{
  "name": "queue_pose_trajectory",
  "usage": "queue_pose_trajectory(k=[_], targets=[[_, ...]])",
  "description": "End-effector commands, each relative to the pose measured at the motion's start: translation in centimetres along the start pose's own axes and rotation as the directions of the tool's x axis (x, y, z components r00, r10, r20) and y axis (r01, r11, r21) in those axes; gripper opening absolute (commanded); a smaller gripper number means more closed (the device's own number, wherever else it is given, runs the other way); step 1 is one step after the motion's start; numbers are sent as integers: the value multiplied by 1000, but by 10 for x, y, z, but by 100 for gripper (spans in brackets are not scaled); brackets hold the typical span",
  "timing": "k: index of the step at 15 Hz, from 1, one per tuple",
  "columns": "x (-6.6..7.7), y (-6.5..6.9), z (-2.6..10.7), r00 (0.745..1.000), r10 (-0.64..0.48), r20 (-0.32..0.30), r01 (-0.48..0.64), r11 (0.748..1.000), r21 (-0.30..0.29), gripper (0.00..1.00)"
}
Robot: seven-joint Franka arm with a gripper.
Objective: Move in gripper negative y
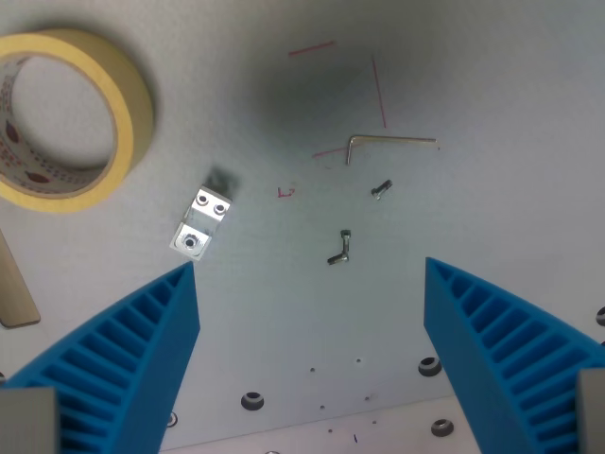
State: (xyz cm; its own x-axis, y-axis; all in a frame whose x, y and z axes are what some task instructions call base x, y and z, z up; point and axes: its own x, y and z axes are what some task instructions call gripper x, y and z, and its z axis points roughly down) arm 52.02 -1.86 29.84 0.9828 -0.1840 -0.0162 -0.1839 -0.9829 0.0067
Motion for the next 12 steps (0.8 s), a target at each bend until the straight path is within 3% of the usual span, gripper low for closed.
queue_pose_trajectory(k=[1, 12], targets=[[0, -5, -2, 1000, 0, -4, 0, 1000, 1, 100], [0, -60, -2, 1000, 0, -4, 0, 1000, 1, 100]])
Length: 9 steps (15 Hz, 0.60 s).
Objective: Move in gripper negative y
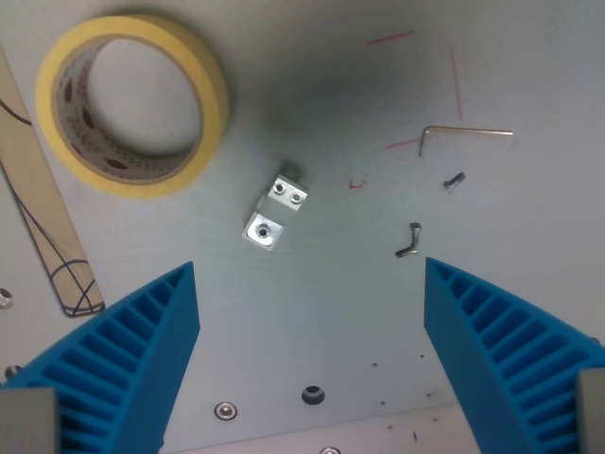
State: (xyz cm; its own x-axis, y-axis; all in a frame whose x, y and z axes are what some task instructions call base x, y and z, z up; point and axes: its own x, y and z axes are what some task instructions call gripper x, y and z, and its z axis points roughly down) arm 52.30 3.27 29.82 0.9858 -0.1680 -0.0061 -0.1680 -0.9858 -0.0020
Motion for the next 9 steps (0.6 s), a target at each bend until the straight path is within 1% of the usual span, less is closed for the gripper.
queue_pose_trajectory(k=[1, 9], targets=[[7, -14, -1, 1000, 17, 6, -17, 1000, -8, 100], [8, -54, -1, 1000, 17, 6, -17, 1000, -8, 100]])
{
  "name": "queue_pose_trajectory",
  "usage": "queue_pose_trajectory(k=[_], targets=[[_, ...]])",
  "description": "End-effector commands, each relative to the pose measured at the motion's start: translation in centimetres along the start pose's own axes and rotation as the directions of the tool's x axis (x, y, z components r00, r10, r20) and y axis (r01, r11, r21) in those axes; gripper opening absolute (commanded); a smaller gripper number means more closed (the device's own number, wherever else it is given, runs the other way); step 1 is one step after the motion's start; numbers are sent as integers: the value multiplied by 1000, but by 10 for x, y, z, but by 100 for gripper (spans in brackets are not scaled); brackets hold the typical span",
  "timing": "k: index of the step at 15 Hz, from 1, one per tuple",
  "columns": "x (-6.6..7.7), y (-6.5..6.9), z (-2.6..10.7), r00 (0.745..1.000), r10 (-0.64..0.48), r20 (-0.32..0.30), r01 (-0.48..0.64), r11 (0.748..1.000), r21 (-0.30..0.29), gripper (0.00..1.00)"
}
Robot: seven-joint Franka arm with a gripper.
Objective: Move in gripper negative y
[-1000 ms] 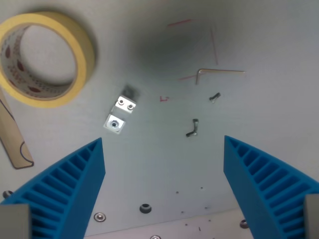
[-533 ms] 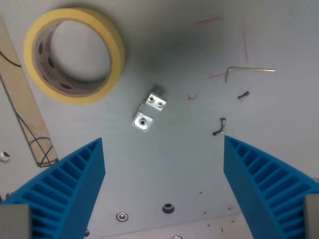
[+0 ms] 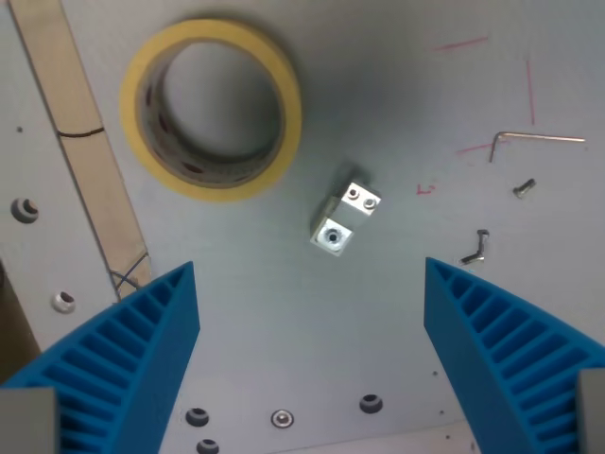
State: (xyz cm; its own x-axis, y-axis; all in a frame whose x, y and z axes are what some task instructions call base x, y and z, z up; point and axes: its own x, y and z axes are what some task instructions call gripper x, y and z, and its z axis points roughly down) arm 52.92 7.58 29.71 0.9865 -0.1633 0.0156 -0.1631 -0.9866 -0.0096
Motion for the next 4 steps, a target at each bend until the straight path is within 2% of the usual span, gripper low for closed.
queue_pose_trajectory(k=[1, 4], targets=[[9, -15, -2, 999, 22, 28, -21, 1000, -16, 100], [9, -30, -2, 999, 22, 28, -21, 1000, -16, 100]])
